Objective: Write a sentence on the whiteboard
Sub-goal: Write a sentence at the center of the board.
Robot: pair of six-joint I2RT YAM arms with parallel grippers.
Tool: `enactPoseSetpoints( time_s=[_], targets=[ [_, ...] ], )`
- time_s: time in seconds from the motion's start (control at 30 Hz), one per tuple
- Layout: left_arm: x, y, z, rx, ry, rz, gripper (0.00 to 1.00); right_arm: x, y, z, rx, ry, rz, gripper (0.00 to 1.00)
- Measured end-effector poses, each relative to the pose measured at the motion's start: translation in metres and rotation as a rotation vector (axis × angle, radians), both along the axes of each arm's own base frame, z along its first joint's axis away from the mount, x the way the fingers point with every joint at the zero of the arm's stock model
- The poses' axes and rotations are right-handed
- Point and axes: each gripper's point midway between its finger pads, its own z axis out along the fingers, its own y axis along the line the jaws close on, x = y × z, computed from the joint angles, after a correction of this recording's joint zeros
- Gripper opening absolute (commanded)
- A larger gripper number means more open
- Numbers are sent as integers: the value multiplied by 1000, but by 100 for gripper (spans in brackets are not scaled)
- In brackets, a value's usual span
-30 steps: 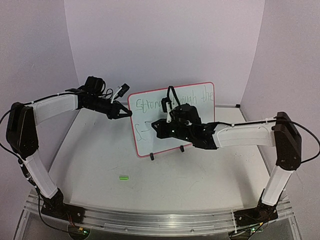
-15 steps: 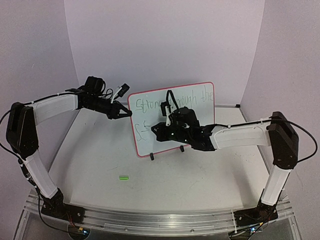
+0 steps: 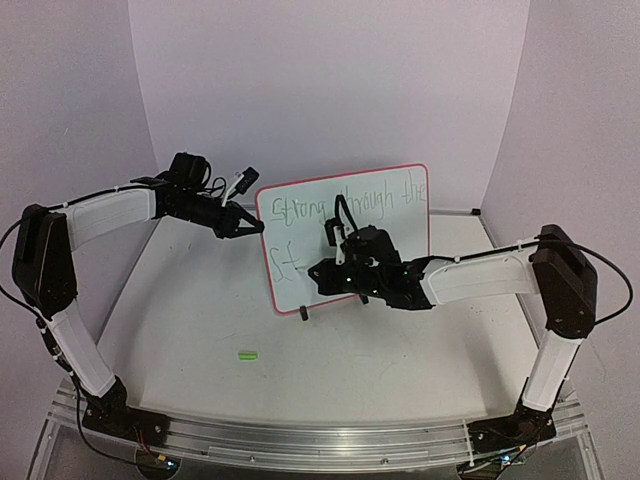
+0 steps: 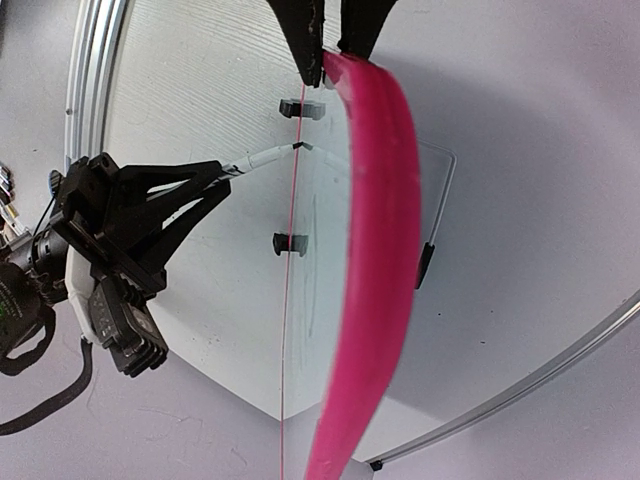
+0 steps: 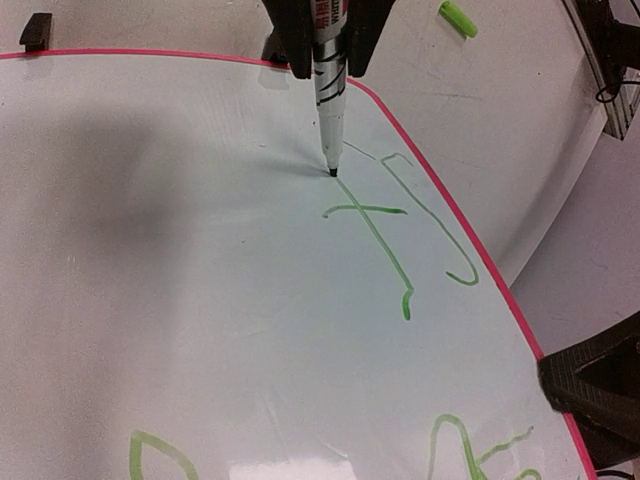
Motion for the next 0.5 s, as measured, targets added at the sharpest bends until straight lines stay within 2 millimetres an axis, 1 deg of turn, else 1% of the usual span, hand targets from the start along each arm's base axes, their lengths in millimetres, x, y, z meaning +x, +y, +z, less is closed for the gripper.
enactPoseSetpoints(
  time_s=[0.5],
  targets=[
    [0,0,0,0,0,0,0,-2,0,-7,-1,23,3,0]
  ],
)
